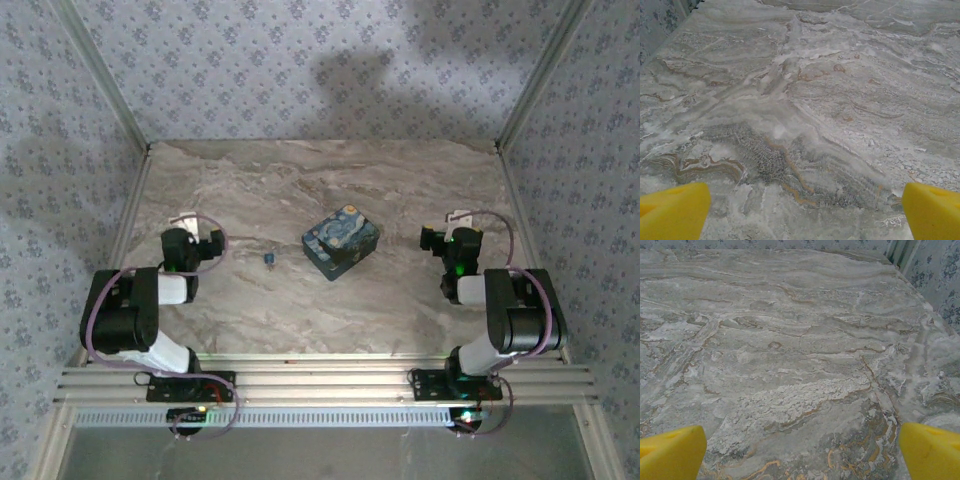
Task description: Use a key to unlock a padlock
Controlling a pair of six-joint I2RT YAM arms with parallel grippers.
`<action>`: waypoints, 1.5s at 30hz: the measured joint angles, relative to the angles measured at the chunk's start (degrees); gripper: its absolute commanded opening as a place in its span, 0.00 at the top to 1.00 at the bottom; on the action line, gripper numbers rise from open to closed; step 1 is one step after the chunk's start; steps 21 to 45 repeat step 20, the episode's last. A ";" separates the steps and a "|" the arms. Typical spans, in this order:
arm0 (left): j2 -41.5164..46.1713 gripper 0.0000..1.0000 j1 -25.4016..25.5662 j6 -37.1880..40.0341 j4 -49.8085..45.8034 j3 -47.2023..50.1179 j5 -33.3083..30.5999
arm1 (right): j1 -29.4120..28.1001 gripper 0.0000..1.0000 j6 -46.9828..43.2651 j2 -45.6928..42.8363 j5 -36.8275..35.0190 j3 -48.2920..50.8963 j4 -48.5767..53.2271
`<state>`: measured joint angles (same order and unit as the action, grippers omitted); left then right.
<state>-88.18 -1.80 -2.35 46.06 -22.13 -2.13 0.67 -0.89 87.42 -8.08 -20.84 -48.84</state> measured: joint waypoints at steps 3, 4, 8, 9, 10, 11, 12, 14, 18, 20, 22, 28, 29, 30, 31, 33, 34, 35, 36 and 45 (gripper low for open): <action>0.00 0.02 0.46 0.33 0.02 -0.17 -0.04 | 0.00 0.00 0.00 0.00 0.00 0.00 0.04; 0.00 0.02 0.59 0.39 0.02 -0.22 -0.04 | 0.00 0.00 0.00 0.00 0.00 0.00 0.04; 0.00 0.02 0.81 0.42 0.02 -0.33 -0.04 | 0.00 0.00 0.00 0.00 0.00 0.00 0.20; 0.00 0.02 0.81 0.42 0.02 -0.33 -0.04 | 0.00 0.00 0.00 0.00 0.00 0.00 0.20; 0.00 0.02 0.81 0.42 0.02 -0.33 -0.04 | 0.00 0.00 0.00 0.00 0.00 0.00 0.20; 0.00 0.02 0.81 0.42 0.02 -0.33 -0.04 | 0.00 0.00 0.00 0.00 0.02 0.00 0.20; 0.00 0.02 0.81 0.42 0.02 -0.33 -0.04 | 0.00 0.00 -0.02 0.00 0.20 0.00 0.22; 0.00 0.02 0.81 0.42 0.02 -0.33 -0.04 | 0.00 0.00 -0.04 0.00 0.74 0.00 0.31; 0.00 0.02 0.81 0.42 0.02 -0.33 -0.04 | 0.00 0.00 -0.02 0.00 1.64 0.00 0.48; 0.00 0.02 0.81 0.42 0.02 -0.33 -0.04 | 0.09 0.00 -0.02 0.00 1.95 0.00 0.52; 0.00 0.02 0.81 0.42 0.02 -0.33 -0.04 | 0.09 0.00 -0.02 0.00 1.95 0.00 0.52; 0.00 0.02 0.81 0.42 0.02 -0.33 -0.04 | 0.09 0.00 -0.02 0.00 1.95 0.00 0.52; 0.00 0.02 0.81 0.42 0.02 -0.33 -0.04 | 0.09 0.00 -0.02 0.00 1.95 0.00 0.52; 0.00 0.02 0.81 0.42 0.02 -0.33 -0.04 | 0.09 0.00 -0.02 0.00 1.95 0.00 0.52; 0.00 0.02 0.81 0.42 0.02 -0.33 -0.04 | 0.09 0.00 -0.02 0.00 1.95 0.00 0.52; 0.00 0.02 0.81 0.42 0.02 -0.33 -0.04 | 0.09 0.00 -0.02 0.00 1.95 0.00 0.52; 0.00 0.02 0.81 0.42 0.02 -0.33 -0.04 | 0.09 0.00 -0.02 0.00 1.95 0.00 0.52; 0.00 0.02 0.81 0.42 0.02 -0.33 -0.04 | 0.09 0.00 -0.02 0.00 1.95 0.00 0.52; 0.00 0.02 0.81 0.42 0.02 -0.33 -0.04 | 0.09 0.00 -0.02 0.00 1.95 0.00 0.52; 0.00 0.02 0.81 0.42 0.02 -0.33 -0.04 | 0.09 0.00 -0.02 0.00 1.95 0.00 0.52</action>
